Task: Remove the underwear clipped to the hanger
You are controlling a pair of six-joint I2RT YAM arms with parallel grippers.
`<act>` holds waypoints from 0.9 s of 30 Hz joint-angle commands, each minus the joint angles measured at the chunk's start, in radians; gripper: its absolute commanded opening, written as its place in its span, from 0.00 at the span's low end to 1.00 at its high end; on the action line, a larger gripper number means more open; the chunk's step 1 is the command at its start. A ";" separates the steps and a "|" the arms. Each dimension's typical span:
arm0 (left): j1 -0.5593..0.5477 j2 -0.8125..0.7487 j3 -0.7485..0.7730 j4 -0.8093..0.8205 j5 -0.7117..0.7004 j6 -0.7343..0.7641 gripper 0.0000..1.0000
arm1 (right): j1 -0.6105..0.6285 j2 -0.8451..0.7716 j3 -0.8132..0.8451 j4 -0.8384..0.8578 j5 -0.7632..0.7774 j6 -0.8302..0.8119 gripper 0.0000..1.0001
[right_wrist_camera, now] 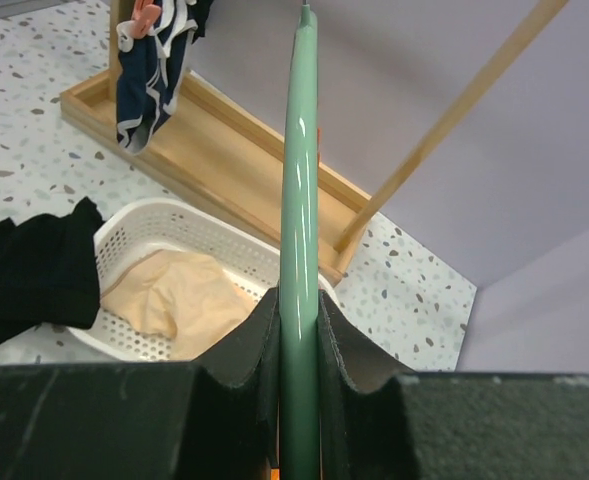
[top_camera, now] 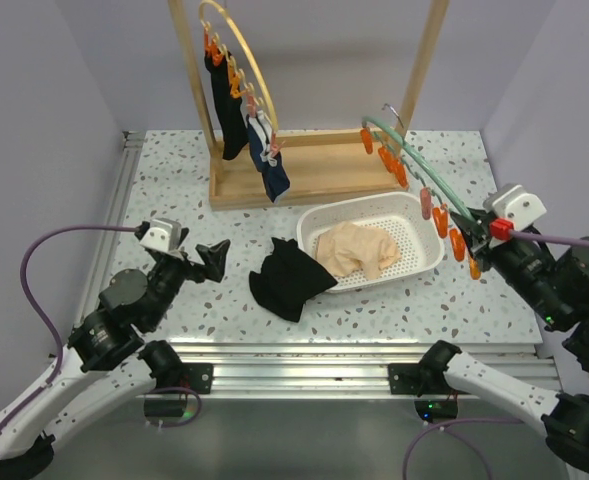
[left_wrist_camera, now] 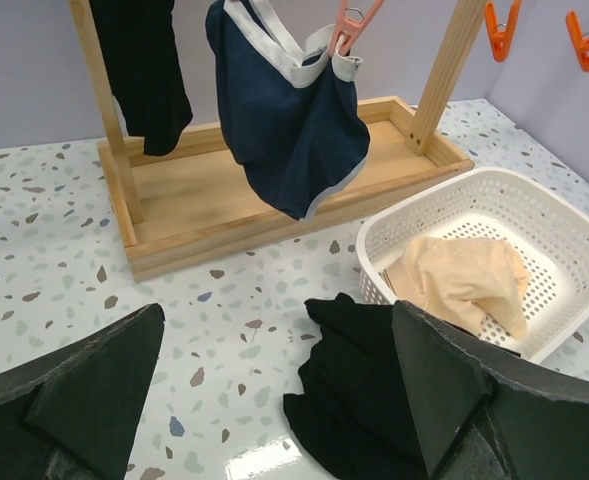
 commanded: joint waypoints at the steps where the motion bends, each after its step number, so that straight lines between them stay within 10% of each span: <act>1: -0.003 -0.017 0.002 -0.016 0.003 0.021 1.00 | 0.023 0.080 0.002 0.184 0.110 -0.063 0.00; 27: -0.001 -0.083 -0.004 -0.014 0.044 0.020 1.00 | -0.351 0.936 0.773 0.353 -0.402 0.144 0.00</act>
